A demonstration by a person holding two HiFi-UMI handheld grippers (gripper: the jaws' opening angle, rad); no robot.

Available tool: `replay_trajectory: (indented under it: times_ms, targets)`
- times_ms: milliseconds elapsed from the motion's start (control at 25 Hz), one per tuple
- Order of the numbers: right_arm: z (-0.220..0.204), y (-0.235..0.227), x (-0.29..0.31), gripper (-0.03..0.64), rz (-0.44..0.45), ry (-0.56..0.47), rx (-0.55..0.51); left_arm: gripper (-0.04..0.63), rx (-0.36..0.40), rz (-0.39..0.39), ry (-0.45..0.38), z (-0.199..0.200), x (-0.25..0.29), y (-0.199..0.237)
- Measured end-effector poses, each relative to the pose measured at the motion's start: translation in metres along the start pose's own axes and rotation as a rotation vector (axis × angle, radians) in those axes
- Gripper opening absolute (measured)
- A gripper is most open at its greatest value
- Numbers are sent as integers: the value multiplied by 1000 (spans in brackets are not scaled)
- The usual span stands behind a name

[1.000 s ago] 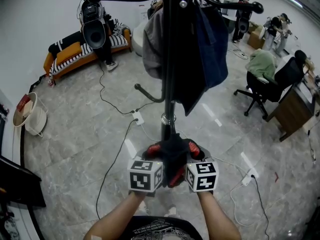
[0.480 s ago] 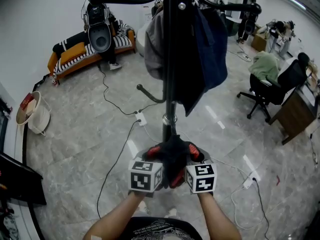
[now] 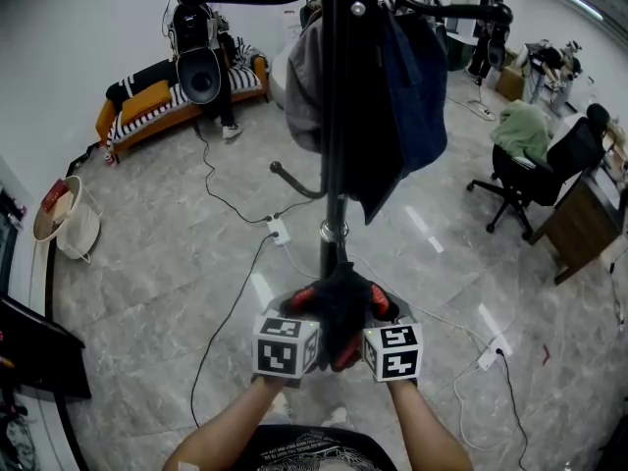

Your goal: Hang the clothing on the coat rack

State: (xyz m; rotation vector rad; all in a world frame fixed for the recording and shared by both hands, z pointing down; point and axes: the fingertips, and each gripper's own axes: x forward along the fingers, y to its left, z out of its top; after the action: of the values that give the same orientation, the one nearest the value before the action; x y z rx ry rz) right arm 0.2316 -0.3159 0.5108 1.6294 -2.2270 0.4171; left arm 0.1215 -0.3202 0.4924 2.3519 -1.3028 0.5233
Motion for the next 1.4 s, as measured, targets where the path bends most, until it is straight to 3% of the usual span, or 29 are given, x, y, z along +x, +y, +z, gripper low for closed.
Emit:
replay_trajectory:
  times_ms: [1080, 1400]
  targets:
    - [-20, 19, -12, 34, 129, 16, -73, 20, 22, 28, -16, -18, -7, -16]
    - [-24, 20, -12, 69, 159, 9, -100, 31, 11, 20, -20, -22, -8, -21]
